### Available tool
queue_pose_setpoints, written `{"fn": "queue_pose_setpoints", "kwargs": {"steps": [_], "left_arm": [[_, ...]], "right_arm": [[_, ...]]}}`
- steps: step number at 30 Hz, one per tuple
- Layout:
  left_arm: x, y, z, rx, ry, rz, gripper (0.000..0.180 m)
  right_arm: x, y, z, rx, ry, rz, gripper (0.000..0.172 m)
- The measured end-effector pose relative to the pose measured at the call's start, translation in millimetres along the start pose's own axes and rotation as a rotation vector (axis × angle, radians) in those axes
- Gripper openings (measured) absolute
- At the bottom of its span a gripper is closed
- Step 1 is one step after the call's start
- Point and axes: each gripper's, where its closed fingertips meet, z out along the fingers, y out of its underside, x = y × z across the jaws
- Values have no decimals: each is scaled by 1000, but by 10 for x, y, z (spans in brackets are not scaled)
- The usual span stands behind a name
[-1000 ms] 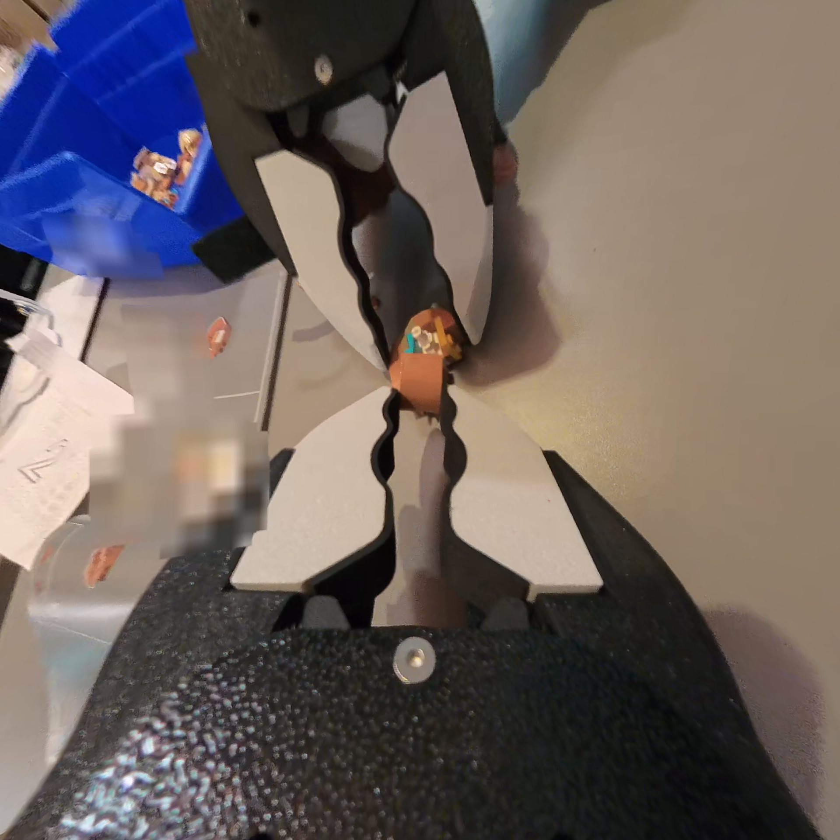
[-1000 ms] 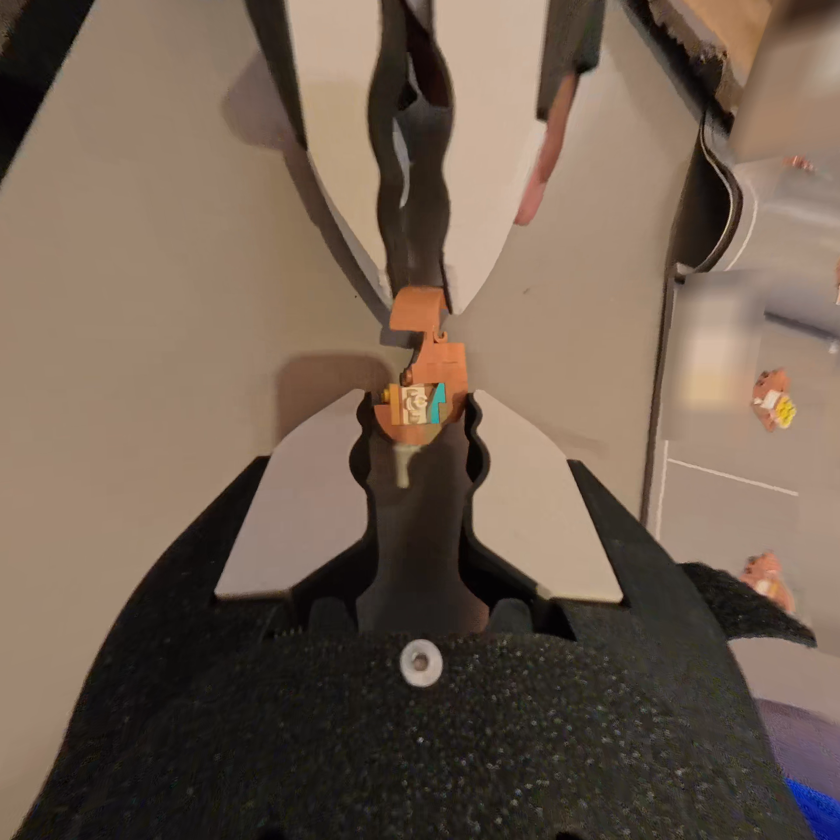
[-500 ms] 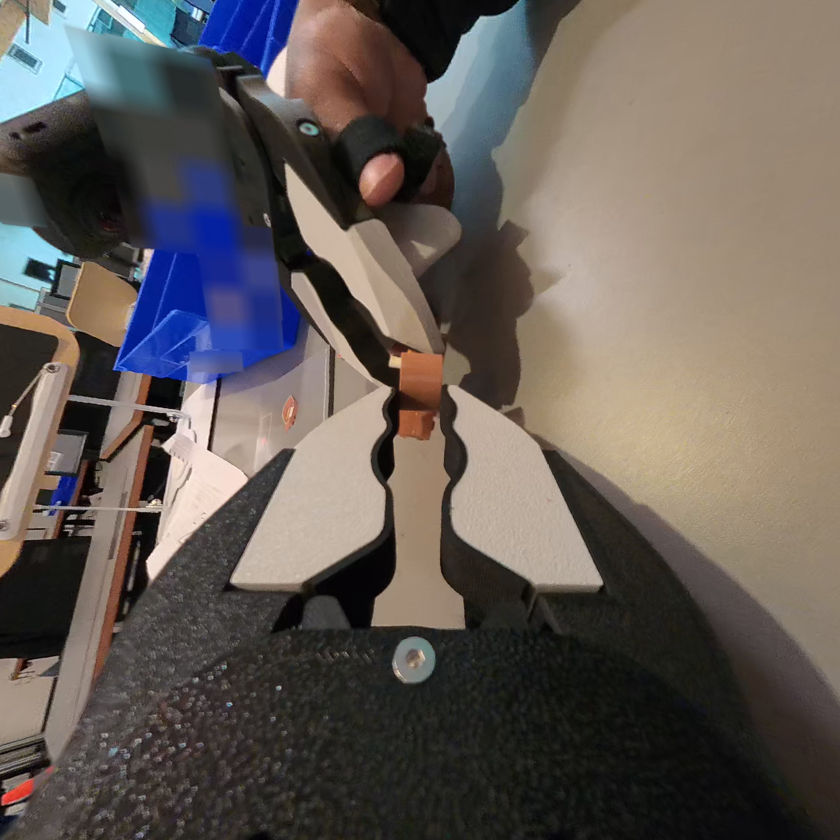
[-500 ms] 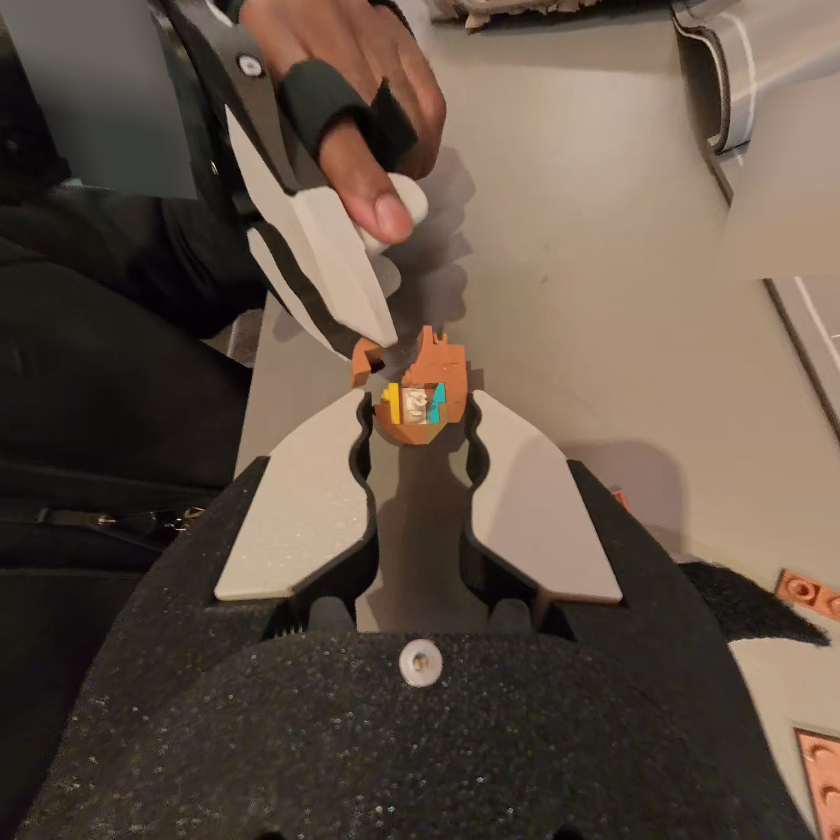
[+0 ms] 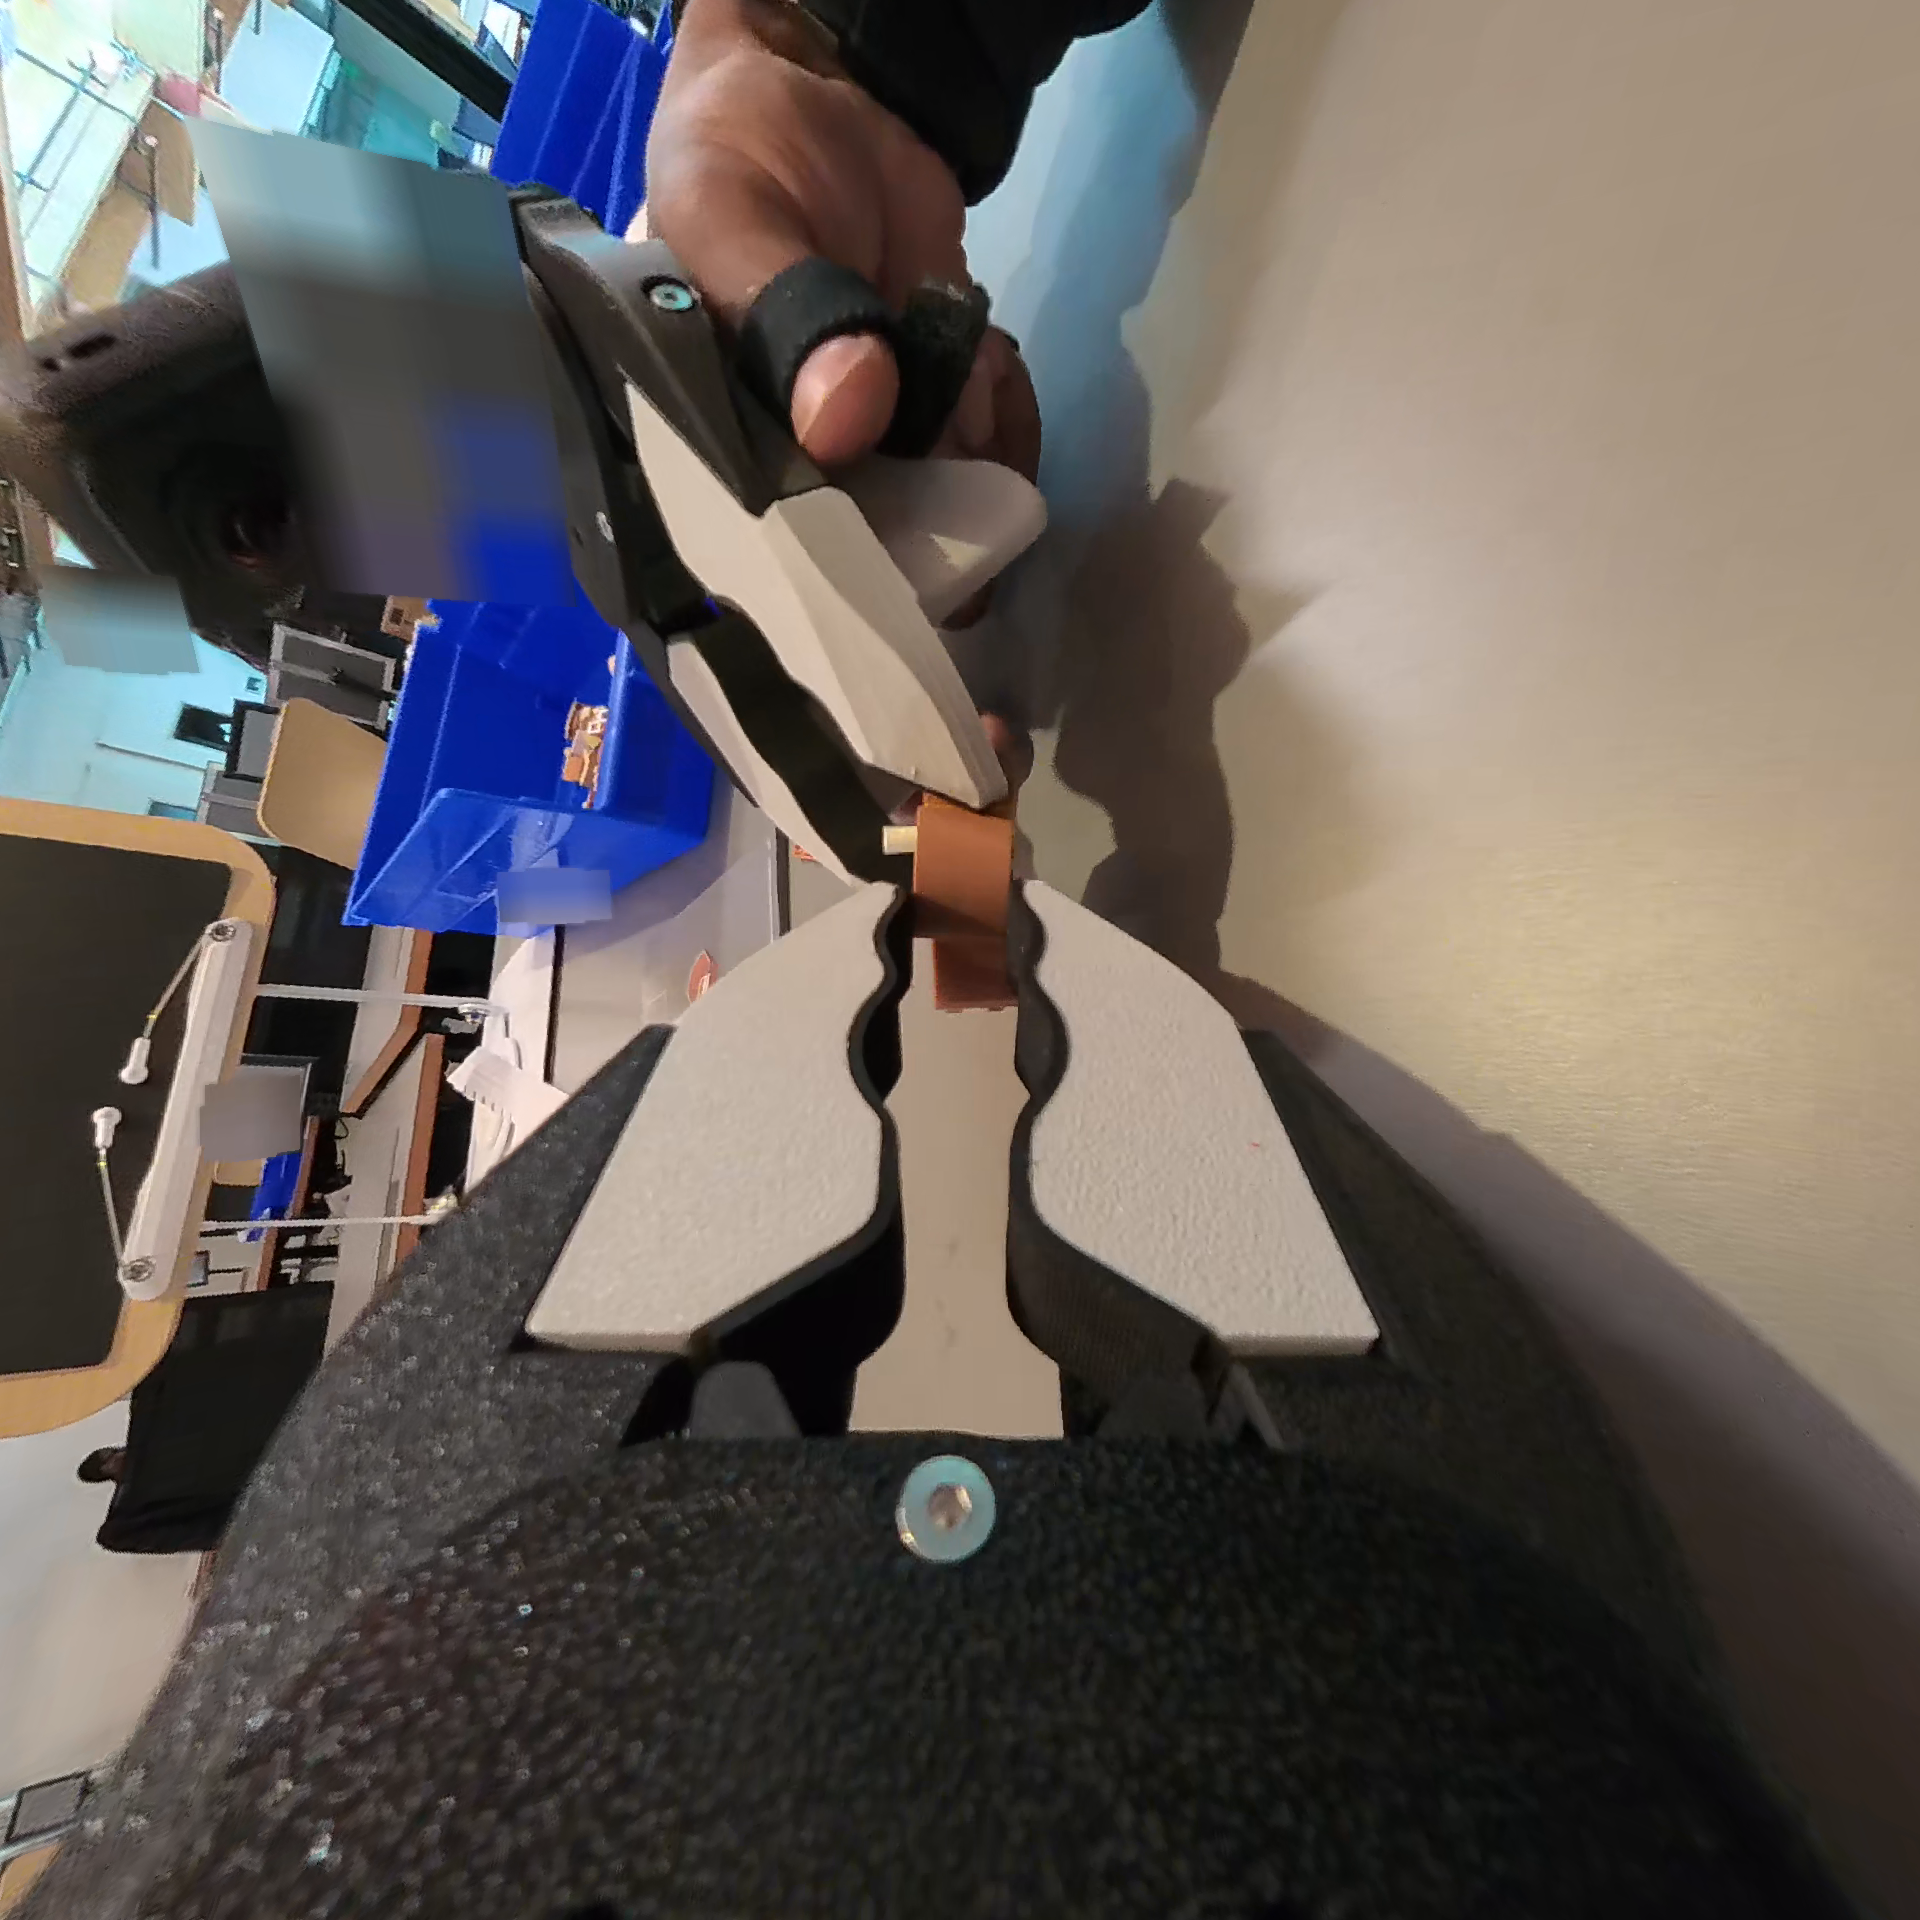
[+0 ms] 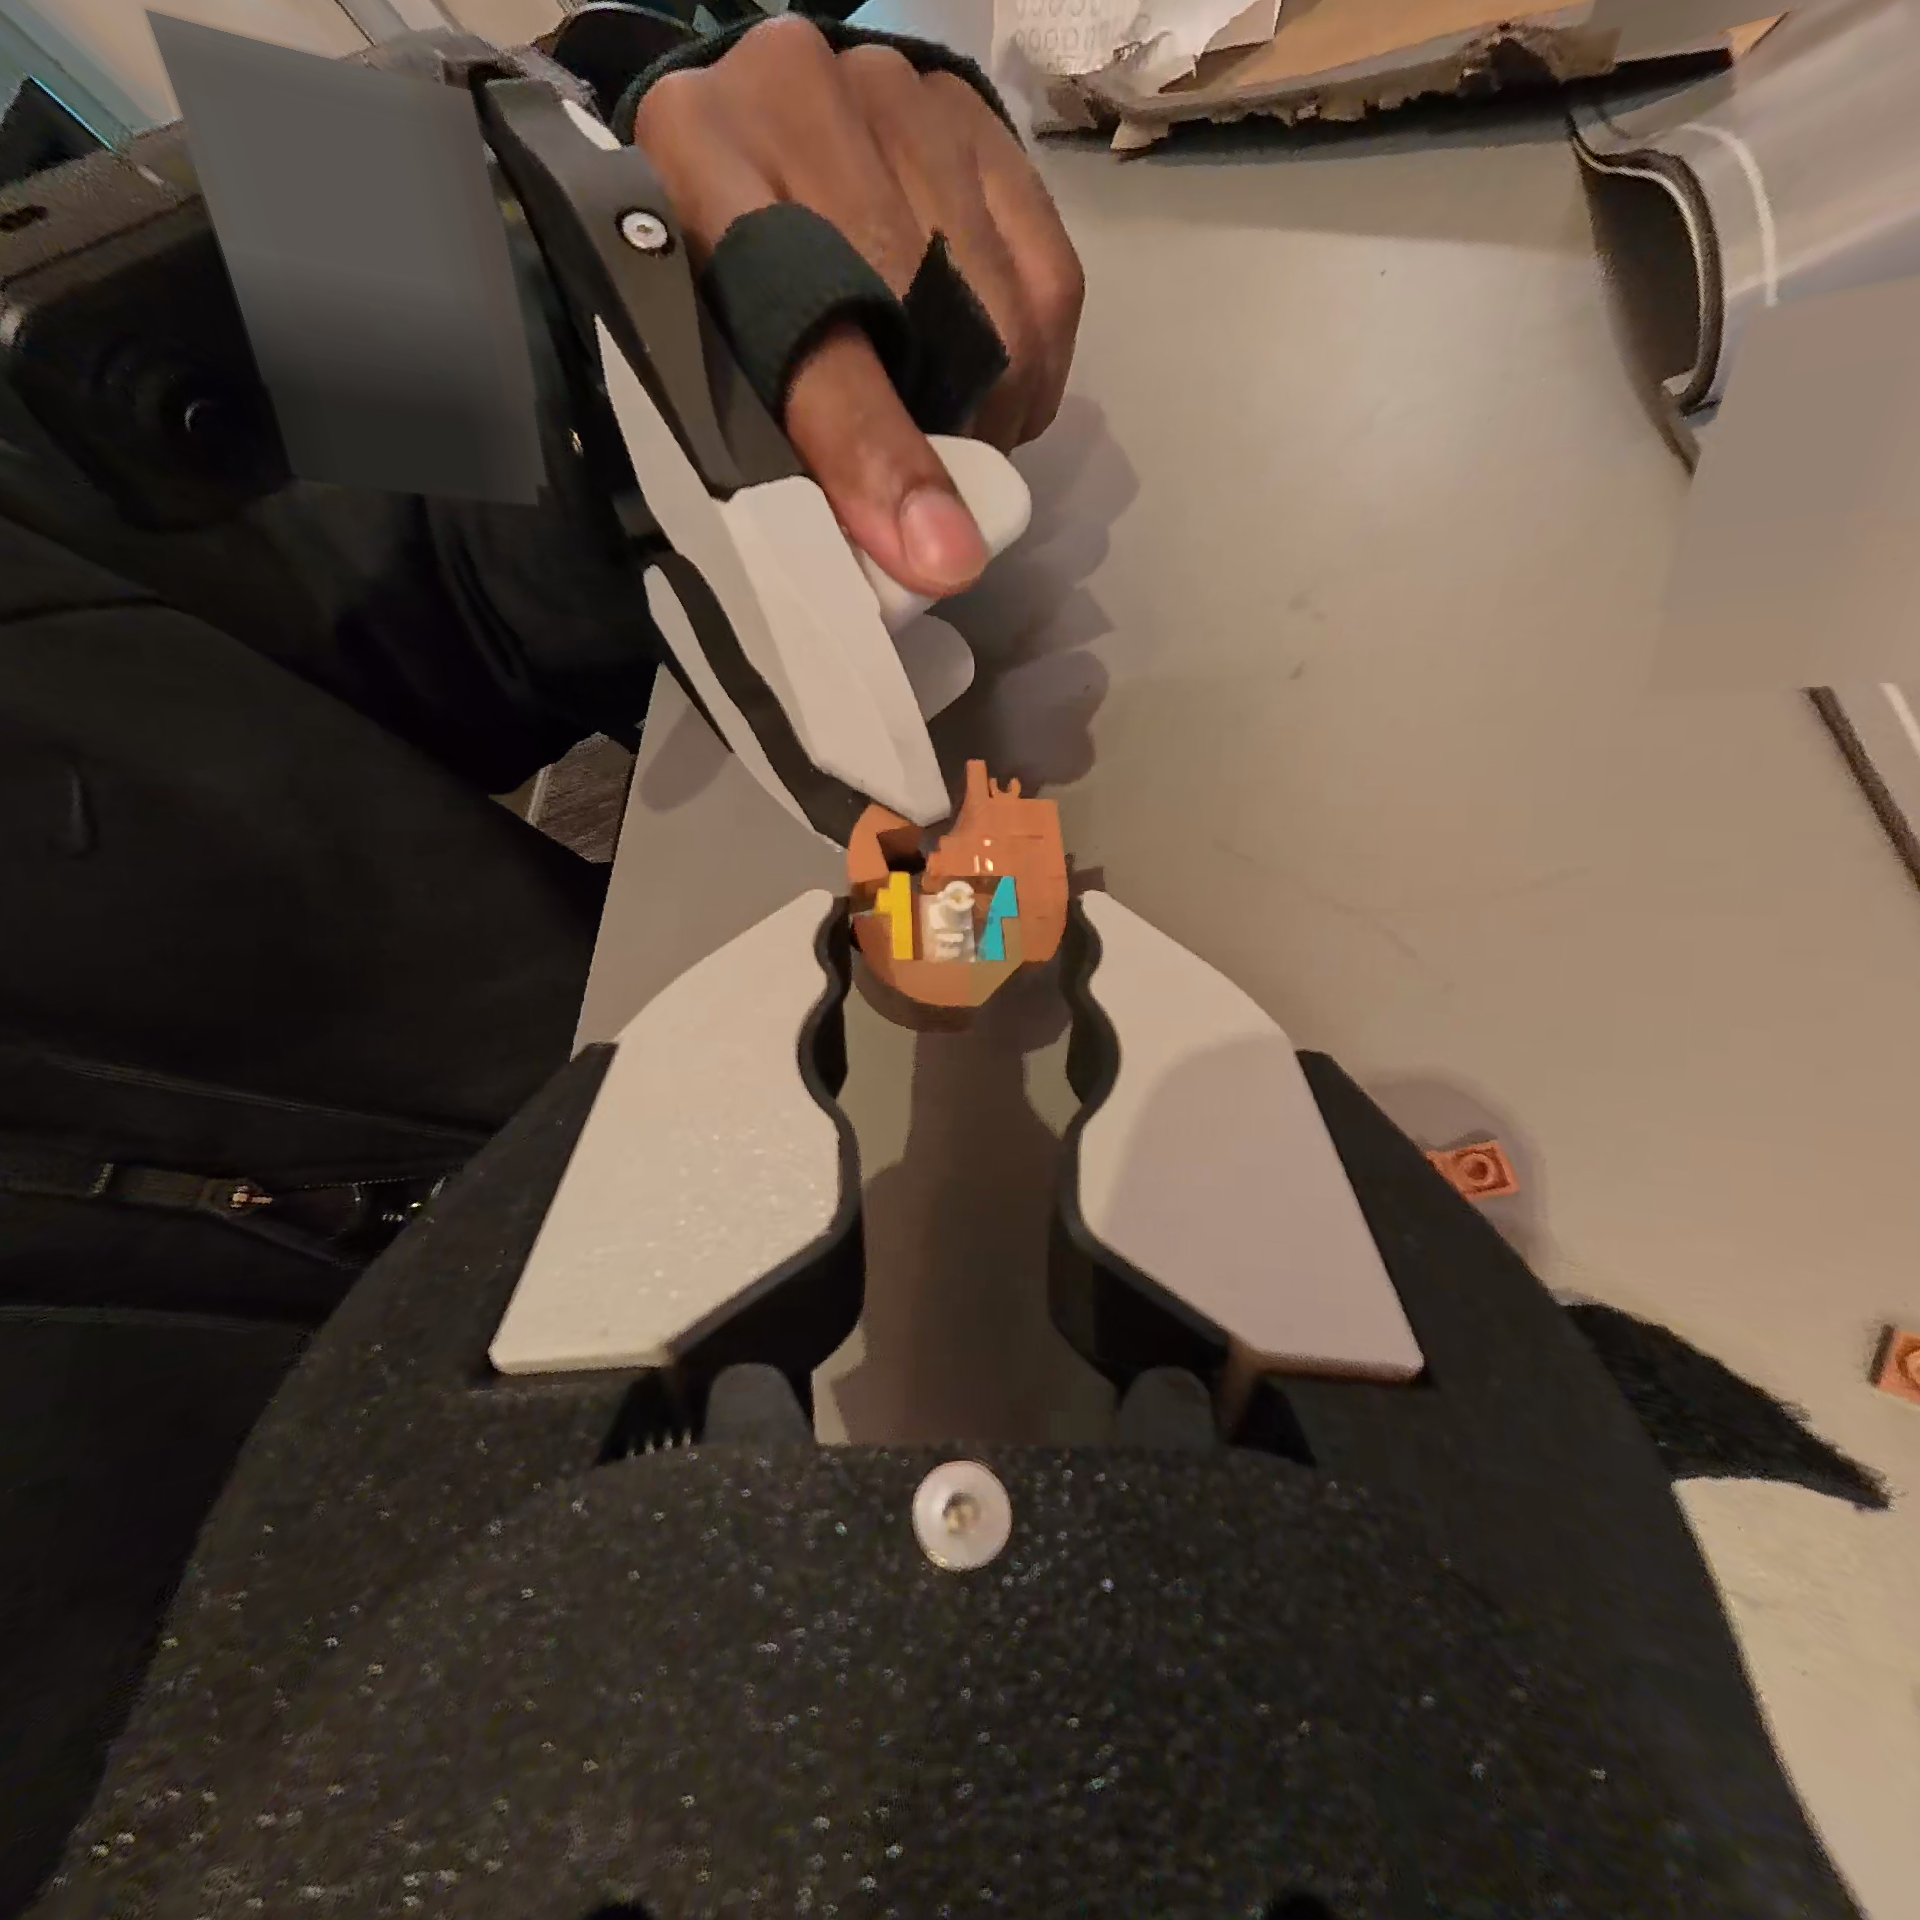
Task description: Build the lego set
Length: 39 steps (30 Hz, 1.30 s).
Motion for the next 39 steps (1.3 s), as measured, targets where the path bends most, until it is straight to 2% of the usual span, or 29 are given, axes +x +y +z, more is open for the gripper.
{"fn": "queue_pose_setpoints", "kwargs": {"steps": [8,17,21,29,34,39], "left_arm": [[-14,-29,-13,7,-17,27,17],[-42,-61,-16,12,-46,48,17],[-46,-76,4,13,-53,45,17],[32,-5,102,-17,-4,-8,17],[-37,-12,107,-21,-41,-33,17],[-160,-21,101,-22,-89,-142,16]], "right_arm": [[-31,-40,-21,67,56,-81,39],[-65,-90,-57,170,84,-56,39],[-65,-115,-93,221,85,29,39],[23,-28,-80,214,138,183,38],[49,-85,-133,303,122,290,38],[99,-170,-230,441,139,393,38]]}}
